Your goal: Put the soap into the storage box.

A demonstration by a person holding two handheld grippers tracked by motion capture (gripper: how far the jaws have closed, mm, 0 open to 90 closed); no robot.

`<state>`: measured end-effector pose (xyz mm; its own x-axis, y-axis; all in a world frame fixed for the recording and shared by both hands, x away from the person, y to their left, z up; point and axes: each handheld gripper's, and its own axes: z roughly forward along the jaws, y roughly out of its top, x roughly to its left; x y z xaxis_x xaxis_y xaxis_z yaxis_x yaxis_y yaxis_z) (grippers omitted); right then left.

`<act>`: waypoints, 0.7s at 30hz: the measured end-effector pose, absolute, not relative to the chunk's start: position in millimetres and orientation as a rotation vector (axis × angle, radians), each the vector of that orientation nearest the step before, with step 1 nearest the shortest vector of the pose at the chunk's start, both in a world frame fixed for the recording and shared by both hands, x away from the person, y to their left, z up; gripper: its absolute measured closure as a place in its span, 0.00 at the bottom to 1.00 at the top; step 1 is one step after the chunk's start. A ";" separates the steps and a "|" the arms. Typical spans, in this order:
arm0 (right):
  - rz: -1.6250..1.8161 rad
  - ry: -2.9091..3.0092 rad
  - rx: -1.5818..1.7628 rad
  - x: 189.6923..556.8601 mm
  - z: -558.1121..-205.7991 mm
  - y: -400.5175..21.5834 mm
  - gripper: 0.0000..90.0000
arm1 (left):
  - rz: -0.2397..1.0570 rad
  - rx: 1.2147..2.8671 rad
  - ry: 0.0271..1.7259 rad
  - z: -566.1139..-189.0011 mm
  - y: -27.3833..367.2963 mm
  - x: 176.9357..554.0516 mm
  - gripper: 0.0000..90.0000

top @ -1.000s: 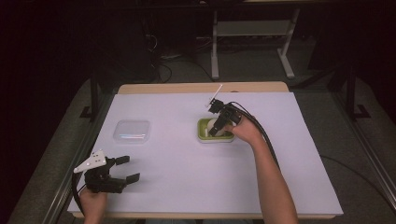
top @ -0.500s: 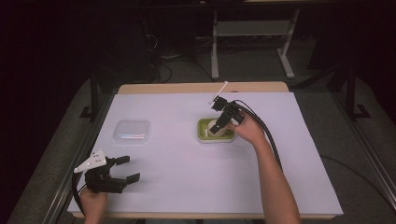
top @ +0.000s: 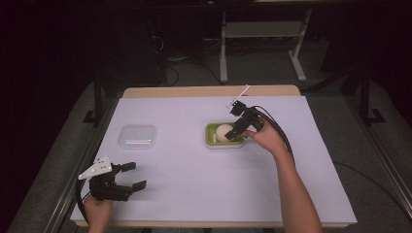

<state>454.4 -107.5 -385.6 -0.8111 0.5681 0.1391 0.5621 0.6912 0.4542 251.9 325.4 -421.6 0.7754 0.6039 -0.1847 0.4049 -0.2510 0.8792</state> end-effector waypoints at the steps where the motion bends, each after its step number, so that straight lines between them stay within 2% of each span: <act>1: 0.767 2.877 0.953 453.8 -385.9 -109.2 0.27 | 0.229 1.881 0.769 -421.6 325.3 251.9 0.15; 21: 0.841 2.864 0.967 432.0 -384.6 -127.2 0.26 | 0.228 1.885 0.770 -421.9 324.7 251.9 0.15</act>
<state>432.0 -127.2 -384.6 -0.8101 0.5636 0.1614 0.5614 0.6665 0.4905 251.9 324.7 -421.9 0.7756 0.6038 -0.1841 0.4059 -0.2537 0.8780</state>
